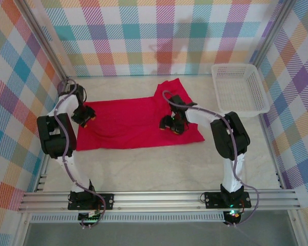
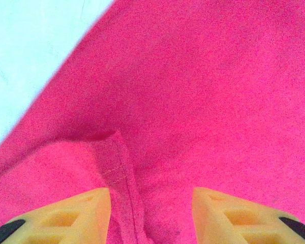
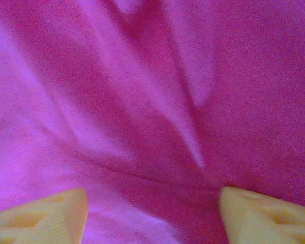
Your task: Fold the inside-out t-shirt
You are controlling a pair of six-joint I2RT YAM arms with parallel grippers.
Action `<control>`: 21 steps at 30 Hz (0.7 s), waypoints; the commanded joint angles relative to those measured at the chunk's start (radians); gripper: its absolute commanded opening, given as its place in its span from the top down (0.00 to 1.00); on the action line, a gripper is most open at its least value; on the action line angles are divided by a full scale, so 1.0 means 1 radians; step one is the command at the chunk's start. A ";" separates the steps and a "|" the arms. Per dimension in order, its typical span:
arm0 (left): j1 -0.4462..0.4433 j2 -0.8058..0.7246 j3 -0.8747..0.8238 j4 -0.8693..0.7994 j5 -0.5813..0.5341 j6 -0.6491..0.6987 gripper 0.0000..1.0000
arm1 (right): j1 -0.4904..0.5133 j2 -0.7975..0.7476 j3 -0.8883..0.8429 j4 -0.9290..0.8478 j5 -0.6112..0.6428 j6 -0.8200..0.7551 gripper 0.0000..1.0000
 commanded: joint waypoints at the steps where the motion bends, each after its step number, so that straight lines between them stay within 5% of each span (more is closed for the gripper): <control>1: -0.006 0.083 0.120 -0.078 -0.076 0.035 0.54 | -0.010 0.001 -0.073 0.031 0.020 0.030 0.30; 6: -0.012 0.062 0.169 -0.130 -0.102 0.049 0.55 | -0.010 -0.059 -0.045 -0.019 0.027 -0.009 0.30; 14: -0.105 -0.319 -0.312 0.135 0.101 -0.091 0.54 | -0.012 -0.012 0.079 -0.077 0.051 -0.049 0.30; 21: -0.034 -0.310 -0.514 0.230 0.096 -0.094 0.53 | -0.016 0.020 -0.028 -0.121 0.103 -0.024 0.30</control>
